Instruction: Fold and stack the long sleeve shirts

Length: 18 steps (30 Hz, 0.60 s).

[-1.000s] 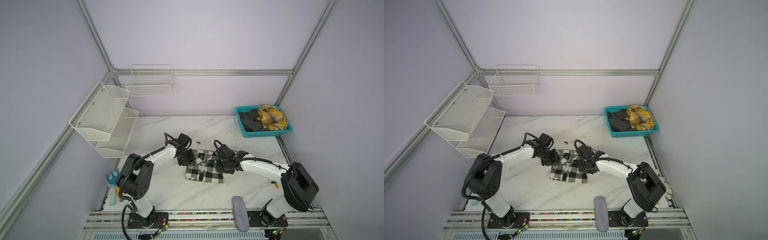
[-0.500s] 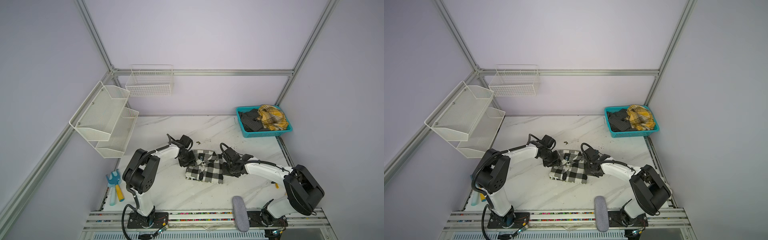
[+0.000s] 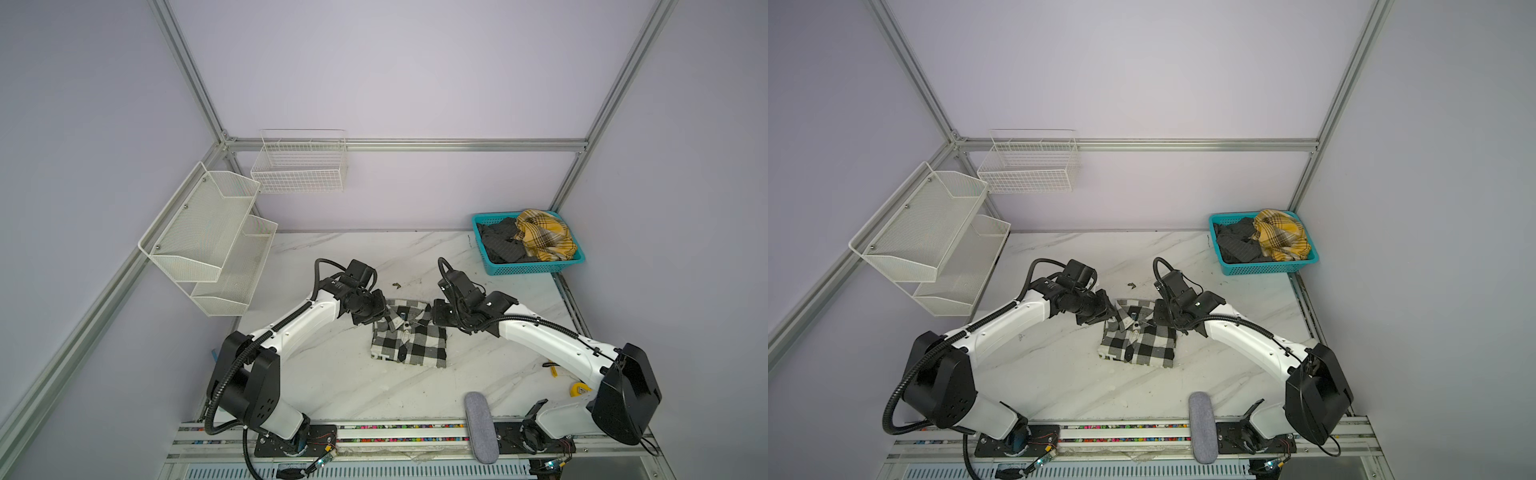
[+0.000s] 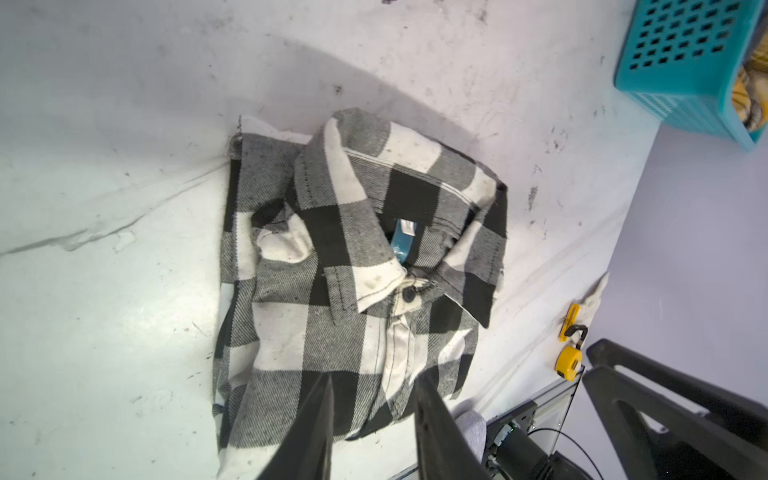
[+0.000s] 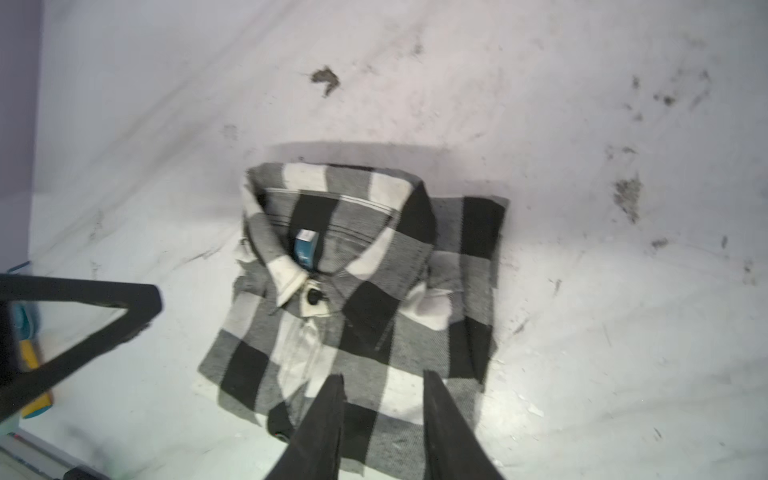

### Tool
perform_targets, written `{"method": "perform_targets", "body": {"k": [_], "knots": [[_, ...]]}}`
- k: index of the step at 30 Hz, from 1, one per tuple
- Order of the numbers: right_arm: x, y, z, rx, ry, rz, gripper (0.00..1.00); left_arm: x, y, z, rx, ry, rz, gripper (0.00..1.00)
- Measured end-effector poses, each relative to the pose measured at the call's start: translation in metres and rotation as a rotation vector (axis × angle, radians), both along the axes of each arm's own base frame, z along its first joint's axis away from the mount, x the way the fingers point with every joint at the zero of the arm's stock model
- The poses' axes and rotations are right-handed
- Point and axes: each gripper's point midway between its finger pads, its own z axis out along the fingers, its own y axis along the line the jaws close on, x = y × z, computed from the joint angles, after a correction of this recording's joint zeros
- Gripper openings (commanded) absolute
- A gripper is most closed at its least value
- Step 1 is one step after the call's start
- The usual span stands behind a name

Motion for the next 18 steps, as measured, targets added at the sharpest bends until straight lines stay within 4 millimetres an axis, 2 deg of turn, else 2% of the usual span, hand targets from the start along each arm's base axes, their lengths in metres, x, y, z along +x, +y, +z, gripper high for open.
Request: {"method": "perform_targets", "body": {"k": [3, 5, 9, 14, 16, 18], "knots": [[0.012, 0.014, 0.003, 0.001, -0.007, 0.009, 0.3, -0.008, -0.009, -0.01, 0.006, 0.039, -0.029, 0.2], [0.019, 0.02, -0.007, -0.015, 0.005, 0.011, 0.25, -0.014, -0.016, -0.02, 0.013, 0.069, -0.053, 0.19], [0.022, 0.025, -0.045, -0.057, 0.059, 0.019, 0.18, -0.021, -0.028, -0.028, 0.003, 0.1, -0.075, 0.18], [0.004, 0.013, -0.102, -0.118, 0.156, 0.021, 0.17, -0.022, -0.041, -0.035, -0.021, 0.105, -0.075, 0.15], [-0.005, 0.005, -0.12, -0.141, 0.193, 0.013, 0.17, -0.029, -0.046, -0.046, -0.021, 0.126, -0.083, 0.14], [-0.007, 0.003, -0.128, -0.145, 0.203, 0.005, 0.17, -0.041, -0.049, -0.062, -0.012, 0.165, -0.089, 0.12]]}}
